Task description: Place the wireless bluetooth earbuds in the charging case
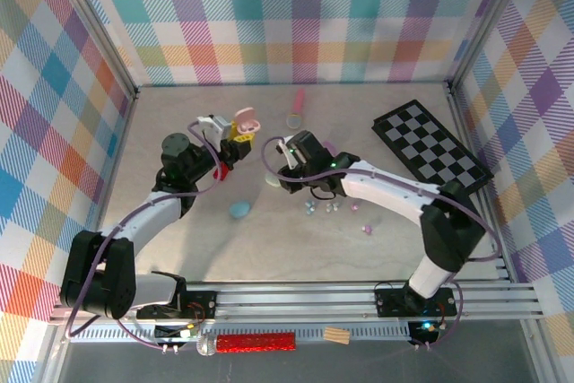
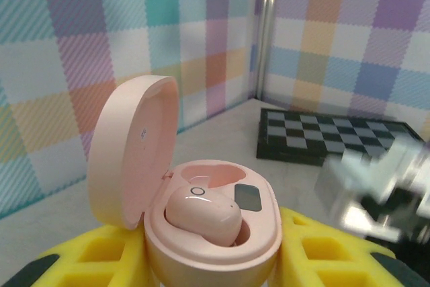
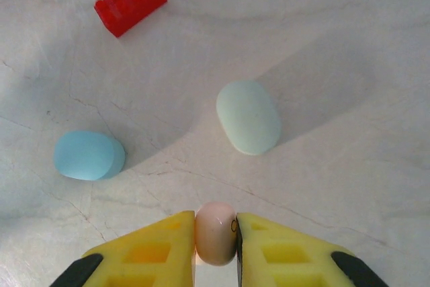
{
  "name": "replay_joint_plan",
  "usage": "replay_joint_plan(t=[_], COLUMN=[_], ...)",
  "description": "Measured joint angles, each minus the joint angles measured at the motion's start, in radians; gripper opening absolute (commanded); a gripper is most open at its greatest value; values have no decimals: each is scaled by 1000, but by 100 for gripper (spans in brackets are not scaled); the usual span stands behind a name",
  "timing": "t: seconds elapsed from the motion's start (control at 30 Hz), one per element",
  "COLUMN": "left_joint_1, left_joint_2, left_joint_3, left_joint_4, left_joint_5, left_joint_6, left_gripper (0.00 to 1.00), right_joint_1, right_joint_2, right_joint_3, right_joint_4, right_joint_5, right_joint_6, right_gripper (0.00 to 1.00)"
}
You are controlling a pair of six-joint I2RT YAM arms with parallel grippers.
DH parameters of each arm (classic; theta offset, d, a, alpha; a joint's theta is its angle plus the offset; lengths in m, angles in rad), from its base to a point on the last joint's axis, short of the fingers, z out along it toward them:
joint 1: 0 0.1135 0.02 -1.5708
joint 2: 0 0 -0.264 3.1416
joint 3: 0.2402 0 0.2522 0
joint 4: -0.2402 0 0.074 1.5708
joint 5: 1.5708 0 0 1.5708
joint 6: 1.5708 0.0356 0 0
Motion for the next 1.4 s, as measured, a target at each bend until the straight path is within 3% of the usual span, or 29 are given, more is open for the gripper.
replay_joint_plan(t=[0.37,0.9,1.4], left_joint_1=[-81,-87,-100], left_joint_2=[-1,-24,-36], left_joint_3=[-37,-35,-34], left_joint_4=[-89,-236,-241], left_joint_5=[16,122,192], left_joint_6=[77,183,193], left_gripper=[37,37,37], right_joint_1=[0,0,0], right_joint_2=[-174,-177,-156], right_joint_3=[-27,9,9], right_joint_4=[88,111,117], right_joint_5=[17,-19,-45], right_joint_6=[-179,-272,-275], right_gripper=[22,22,22])
